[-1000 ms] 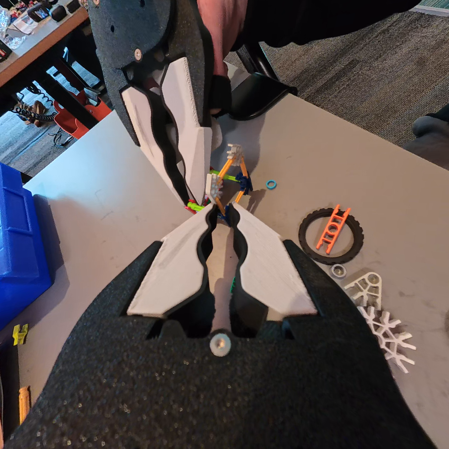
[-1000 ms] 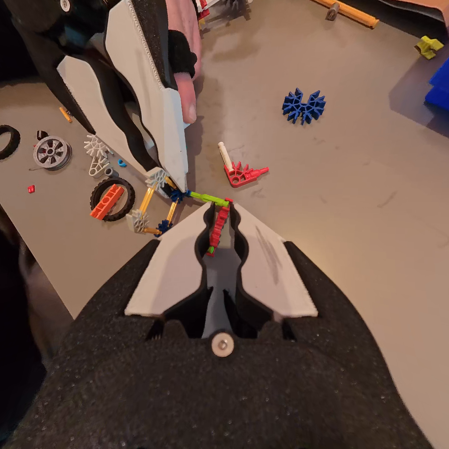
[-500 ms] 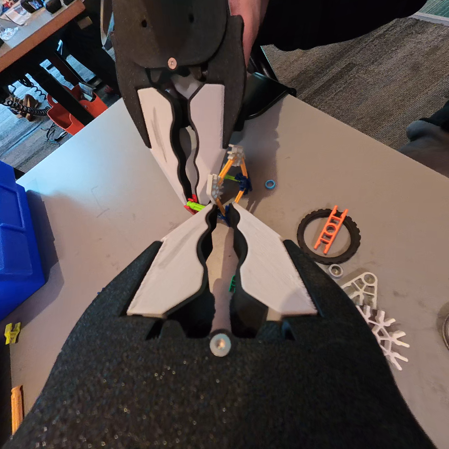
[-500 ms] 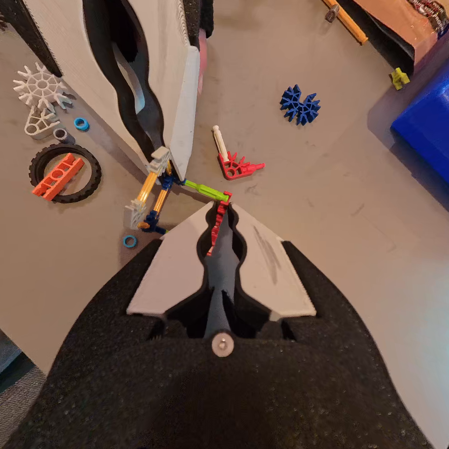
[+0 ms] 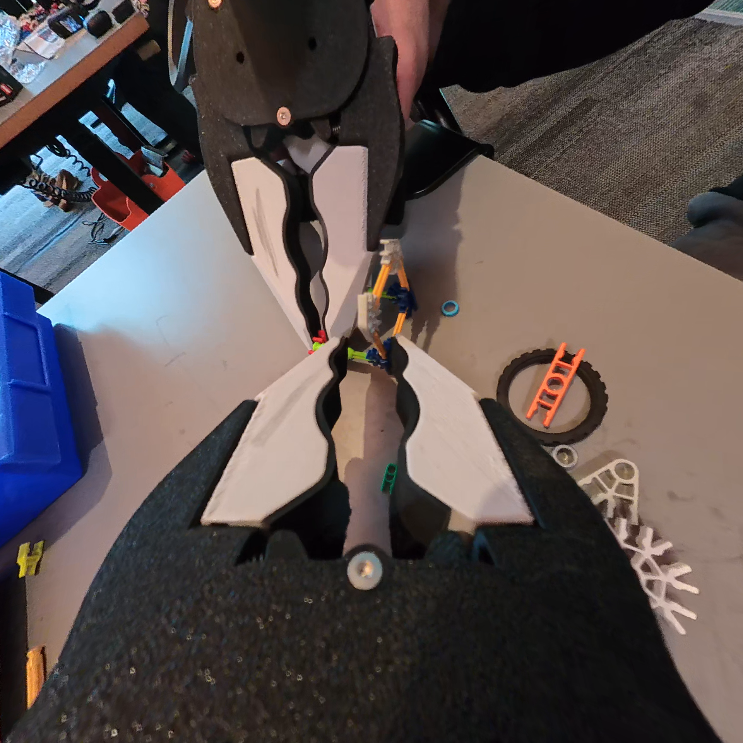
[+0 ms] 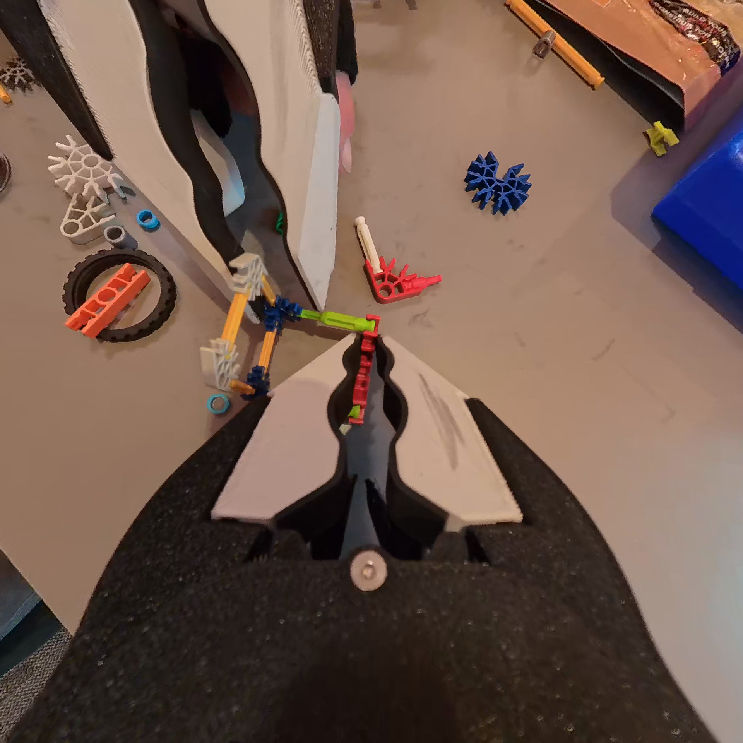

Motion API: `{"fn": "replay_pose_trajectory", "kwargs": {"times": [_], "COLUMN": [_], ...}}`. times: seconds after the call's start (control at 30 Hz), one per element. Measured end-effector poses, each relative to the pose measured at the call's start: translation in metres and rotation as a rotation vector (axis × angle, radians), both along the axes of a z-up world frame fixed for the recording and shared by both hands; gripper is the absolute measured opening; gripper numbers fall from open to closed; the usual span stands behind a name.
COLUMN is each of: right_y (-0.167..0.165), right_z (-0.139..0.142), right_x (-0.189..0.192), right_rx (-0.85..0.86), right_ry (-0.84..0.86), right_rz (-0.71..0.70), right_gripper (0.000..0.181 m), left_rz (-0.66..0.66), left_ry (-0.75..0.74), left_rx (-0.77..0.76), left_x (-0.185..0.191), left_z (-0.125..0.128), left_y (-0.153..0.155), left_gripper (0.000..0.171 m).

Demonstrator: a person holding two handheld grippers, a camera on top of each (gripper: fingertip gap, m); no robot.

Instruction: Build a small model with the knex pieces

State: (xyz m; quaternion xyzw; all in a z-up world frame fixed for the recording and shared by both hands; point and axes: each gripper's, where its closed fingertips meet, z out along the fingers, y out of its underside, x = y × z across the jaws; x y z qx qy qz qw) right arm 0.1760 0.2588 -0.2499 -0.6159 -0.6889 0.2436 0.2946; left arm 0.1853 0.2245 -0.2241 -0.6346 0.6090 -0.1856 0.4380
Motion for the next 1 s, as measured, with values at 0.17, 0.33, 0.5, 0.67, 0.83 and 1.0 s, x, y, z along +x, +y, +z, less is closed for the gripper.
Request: {"fn": "replay_pose_trajectory", "kwargs": {"times": [0.17,0.33,0.5,0.67,0.83,1.0], "right_y": [-0.001,-0.002,-0.002,-0.003,-0.004,-0.004], "right_z": [0.000,0.000,0.000,0.000,0.000,0.000], "right_x": [0.001,0.001,0.001,0.001,0.000,0.000], "right_rx": [-0.025,-0.026,-0.028,-0.016,0.006,0.001], "right_ry": [0.016,0.021,0.023,0.025,0.029,0.031], "right_rz": [0.025,0.037,0.042,0.055,0.071,0.076], "right_gripper": [0.006,0.006,0.006,0.006,0.006,0.006], "left_rz": [0.006,0.017,0.021,0.007,-0.012,-0.012], "left_ry": [0.043,0.046,0.093,0.138,0.145,0.142], "left_rx": [-0.013,0.004,0.083,0.123,0.137,0.103], "left_x": [0.000,0.001,0.001,0.002,0.007,0.007], "left_z": [-0.010,-0.009,-0.010,-0.016,-0.014,-0.017], "left_y": [0.000,0.002,0.003,0.002,-0.001,0.000], "left_gripper": [0.023,0.026,0.032,0.031,0.029,0.027]}}
